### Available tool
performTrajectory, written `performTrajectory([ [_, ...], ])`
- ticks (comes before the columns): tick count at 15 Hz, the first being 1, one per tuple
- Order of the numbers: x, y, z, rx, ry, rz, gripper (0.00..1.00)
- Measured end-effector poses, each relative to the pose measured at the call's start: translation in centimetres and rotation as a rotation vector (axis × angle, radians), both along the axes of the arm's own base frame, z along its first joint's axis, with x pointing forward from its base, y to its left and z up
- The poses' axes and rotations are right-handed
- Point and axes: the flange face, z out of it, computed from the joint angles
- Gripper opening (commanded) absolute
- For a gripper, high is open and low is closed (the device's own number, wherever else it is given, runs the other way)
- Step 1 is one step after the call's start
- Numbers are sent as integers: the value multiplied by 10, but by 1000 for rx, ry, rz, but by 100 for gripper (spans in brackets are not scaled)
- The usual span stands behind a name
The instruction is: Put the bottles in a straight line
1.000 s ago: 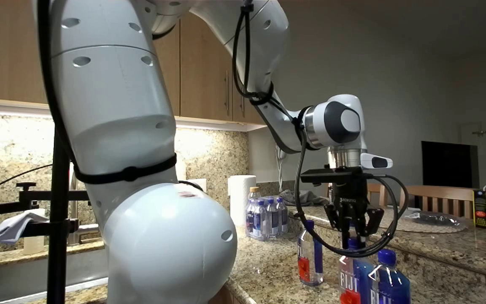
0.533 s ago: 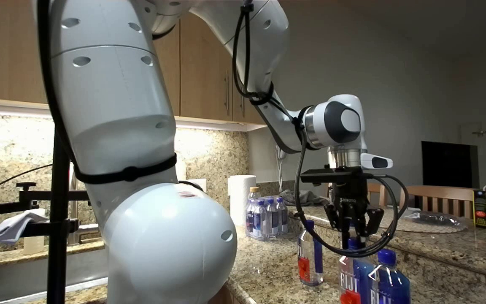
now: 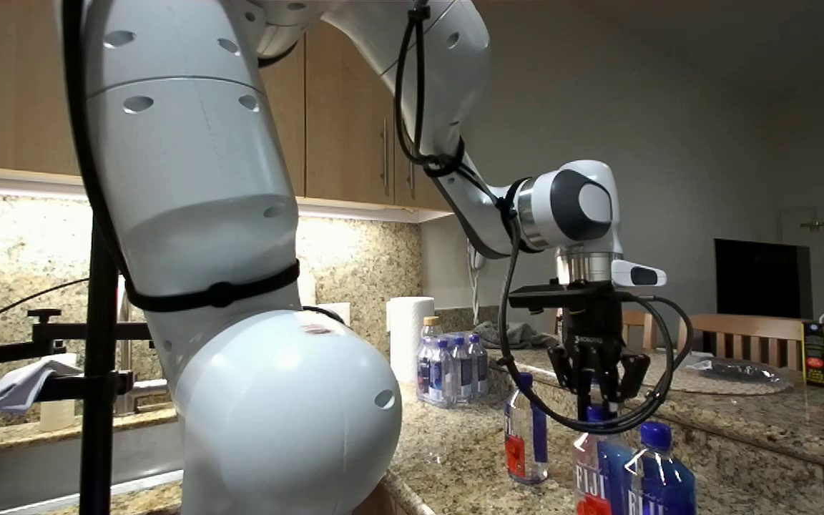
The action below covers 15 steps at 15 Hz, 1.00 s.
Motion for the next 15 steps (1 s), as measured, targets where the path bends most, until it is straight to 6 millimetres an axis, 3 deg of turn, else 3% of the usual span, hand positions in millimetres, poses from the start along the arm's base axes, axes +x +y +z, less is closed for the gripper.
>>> performTrajectory([
  [8, -1, -4, 0, 4, 10, -15, 15],
  [9, -1, -5, 0, 5, 11, -18, 60],
  [10, -2, -6, 0, 5, 14, -23, 61],
  [15, -4, -11, -7, 8, 48, -39, 92],
])
